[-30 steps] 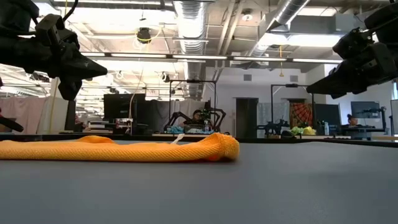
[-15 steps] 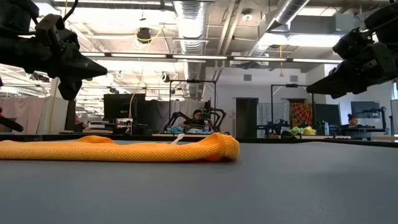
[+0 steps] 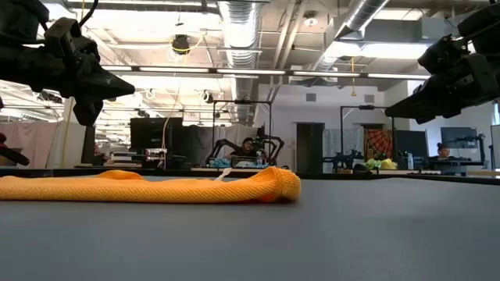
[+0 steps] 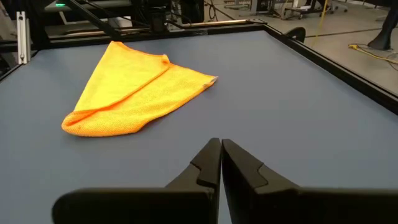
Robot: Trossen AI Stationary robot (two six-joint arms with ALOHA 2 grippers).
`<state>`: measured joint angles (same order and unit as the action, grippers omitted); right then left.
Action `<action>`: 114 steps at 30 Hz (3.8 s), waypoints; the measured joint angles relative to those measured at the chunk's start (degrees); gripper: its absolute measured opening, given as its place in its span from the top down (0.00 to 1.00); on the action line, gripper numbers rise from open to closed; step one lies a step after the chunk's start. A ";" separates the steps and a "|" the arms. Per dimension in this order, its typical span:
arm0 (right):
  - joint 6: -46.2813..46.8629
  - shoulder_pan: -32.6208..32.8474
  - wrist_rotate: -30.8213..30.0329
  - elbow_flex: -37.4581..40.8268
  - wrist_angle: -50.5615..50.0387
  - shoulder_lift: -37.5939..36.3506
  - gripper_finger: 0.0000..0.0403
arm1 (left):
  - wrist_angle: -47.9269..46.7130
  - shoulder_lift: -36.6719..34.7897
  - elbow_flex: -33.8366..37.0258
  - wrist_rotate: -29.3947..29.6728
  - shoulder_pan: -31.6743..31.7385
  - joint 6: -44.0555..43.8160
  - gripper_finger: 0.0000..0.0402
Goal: Roll towel
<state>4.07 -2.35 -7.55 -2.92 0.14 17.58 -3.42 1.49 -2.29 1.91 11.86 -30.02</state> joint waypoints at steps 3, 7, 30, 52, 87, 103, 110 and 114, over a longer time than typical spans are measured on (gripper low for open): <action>-0.01 0.00 0.00 0.02 0.00 0.00 0.90 | 0.00 0.00 0.00 0.00 0.00 0.00 1.00; -0.01 0.01 -0.02 0.00 0.00 0.02 0.90 | 0.00 -0.01 -0.02 0.00 0.02 0.00 1.00; -11.75 -0.48 -0.60 0.02 0.52 -0.02 0.90 | 0.39 -0.02 0.01 2.25 -0.01 0.45 1.00; 18.94 -3.42 -3.26 -2.39 30.17 12.37 0.90 | 20.43 10.85 1.66 1.55 -4.48 10.26 1.00; -4.49 -11.38 9.44 -75.65 1.92 101.33 0.46 | 11.21 25.90 -1.68 7.19 -5.91 14.61 0.66; -7.15 -9.62 10.12 -77.34 2.83 106.13 0.46 | 10.53 25.91 -1.68 7.13 -5.91 15.28 0.66; -7.12 -9.43 9.97 -77.38 4.34 104.78 0.46 | 10.51 25.91 -1.68 6.91 -5.89 15.28 0.66; -7.14 -8.64 9.99 -77.37 5.84 104.39 0.46 | 10.35 25.91 -1.68 6.54 -5.89 15.26 0.66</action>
<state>-3.07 -10.99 2.44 -80.29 5.98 121.97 6.94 27.40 -3.97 8.45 5.98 -14.76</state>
